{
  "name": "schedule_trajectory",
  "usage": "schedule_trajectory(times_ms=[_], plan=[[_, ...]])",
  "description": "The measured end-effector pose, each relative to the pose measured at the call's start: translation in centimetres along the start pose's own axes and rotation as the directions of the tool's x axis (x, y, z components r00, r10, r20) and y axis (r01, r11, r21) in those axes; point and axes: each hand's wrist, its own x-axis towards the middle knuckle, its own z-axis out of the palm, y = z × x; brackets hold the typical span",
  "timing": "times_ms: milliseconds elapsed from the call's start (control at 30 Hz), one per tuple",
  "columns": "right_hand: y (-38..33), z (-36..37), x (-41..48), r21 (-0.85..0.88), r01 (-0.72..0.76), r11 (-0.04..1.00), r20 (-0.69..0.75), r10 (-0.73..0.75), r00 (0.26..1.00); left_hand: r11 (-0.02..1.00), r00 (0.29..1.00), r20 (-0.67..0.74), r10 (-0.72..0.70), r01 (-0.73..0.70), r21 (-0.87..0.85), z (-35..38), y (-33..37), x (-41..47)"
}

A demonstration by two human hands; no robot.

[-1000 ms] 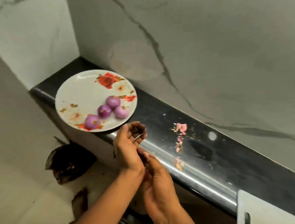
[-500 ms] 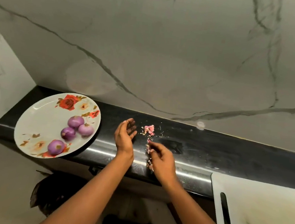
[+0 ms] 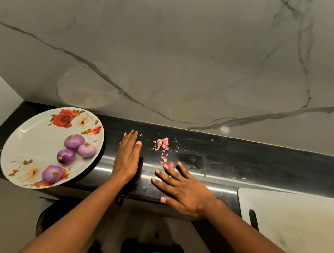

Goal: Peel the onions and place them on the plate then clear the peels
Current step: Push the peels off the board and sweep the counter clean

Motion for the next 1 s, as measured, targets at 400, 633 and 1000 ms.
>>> schedule_trajectory(times_ms=[400, 633, 1000], plan=[[6.8, -3.2, 4.7, 0.098, -0.268, 0.958, -0.135, 0.280, 0.950, 0.862, 0.991, 0.118, -0.064, -0.005, 0.507, 0.2, -0.9, 3.5], [8.8, -1.2, 3.2, 0.224, -0.602, 0.767, -0.028, 0.622, 0.782, 0.748, 0.931, 0.355, 0.091, -0.299, 0.592, 3.4, 0.6, 1.7], [3.5, -1.4, 9.9, 0.239, -0.315, 0.919, -0.078, 0.342, 0.937, 0.957, 0.983, 0.183, 0.026, -0.077, 0.280, 0.8, 0.4, -0.2]])
